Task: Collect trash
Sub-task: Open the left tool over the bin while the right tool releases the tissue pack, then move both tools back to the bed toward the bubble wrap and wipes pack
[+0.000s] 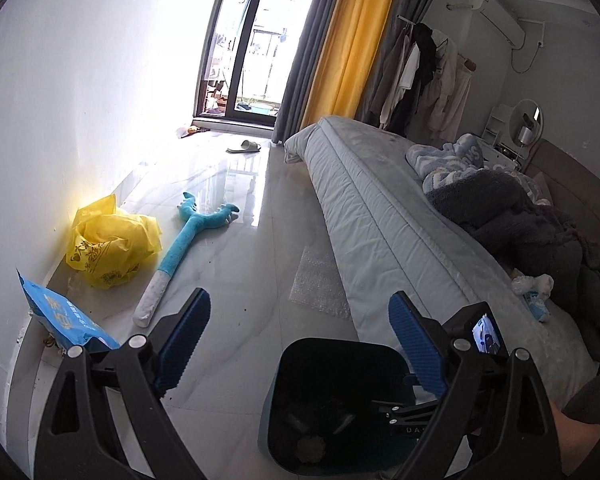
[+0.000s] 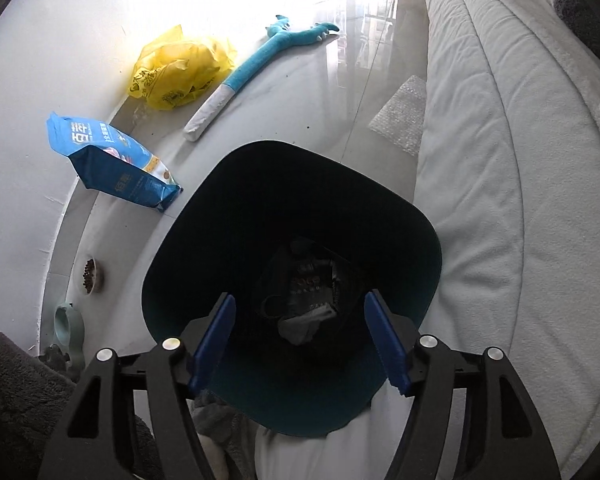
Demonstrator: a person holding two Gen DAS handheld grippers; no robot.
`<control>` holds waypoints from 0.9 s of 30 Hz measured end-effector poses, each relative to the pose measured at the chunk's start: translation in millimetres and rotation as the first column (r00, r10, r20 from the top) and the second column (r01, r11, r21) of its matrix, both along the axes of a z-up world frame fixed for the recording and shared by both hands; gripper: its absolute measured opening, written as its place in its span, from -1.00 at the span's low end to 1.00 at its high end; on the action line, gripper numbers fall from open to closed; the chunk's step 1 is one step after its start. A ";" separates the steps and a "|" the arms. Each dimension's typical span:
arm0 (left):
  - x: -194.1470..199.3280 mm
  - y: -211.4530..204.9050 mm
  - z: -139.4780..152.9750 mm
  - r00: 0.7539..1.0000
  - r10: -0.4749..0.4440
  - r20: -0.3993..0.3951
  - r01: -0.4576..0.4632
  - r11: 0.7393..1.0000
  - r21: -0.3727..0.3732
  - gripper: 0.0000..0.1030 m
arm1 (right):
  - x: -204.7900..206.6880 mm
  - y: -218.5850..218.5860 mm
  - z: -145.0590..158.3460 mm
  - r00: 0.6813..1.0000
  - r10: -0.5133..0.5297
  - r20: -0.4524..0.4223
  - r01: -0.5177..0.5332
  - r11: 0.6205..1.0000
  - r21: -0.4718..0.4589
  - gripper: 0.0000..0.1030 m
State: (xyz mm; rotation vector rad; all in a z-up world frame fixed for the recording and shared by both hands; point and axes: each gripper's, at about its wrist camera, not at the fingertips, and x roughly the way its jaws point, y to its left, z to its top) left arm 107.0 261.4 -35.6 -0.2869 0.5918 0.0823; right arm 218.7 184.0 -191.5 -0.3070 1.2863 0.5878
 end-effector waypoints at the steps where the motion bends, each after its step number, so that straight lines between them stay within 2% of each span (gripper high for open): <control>1: -1.1 1.4 -0.3 1.000 0.001 0.002 -0.001 1.000 -0.003 0.79 | -0.1 -0.8 1.7 1.000 -0.003 0.004 0.003 1.000 0.004 0.39; 9: -4.0 -13.1 18.8 0.998 -0.019 0.066 0.022 0.999 -0.032 0.79 | -4.5 -12.5 25.9 0.999 0.002 0.041 -0.004 0.998 0.061 0.43; 14: -3.2 -27.6 27.6 0.995 -0.040 0.089 0.042 0.999 -0.023 0.79 | -10.6 -26.3 62.5 0.993 -0.008 0.117 -0.013 0.985 0.172 0.51; 19: -0.1 -42.0 36.7 0.992 -0.044 0.116 0.049 0.998 -0.042 0.79 | -17.7 -44.3 89.7 0.980 -0.016 0.197 -0.027 0.977 0.211 0.54; 27: 10.2 -77.2 43.1 0.988 -0.089 0.124 0.093 0.995 -0.025 0.79 | -17.8 -88.7 116.6 0.957 -0.086 0.275 0.013 0.966 0.259 0.57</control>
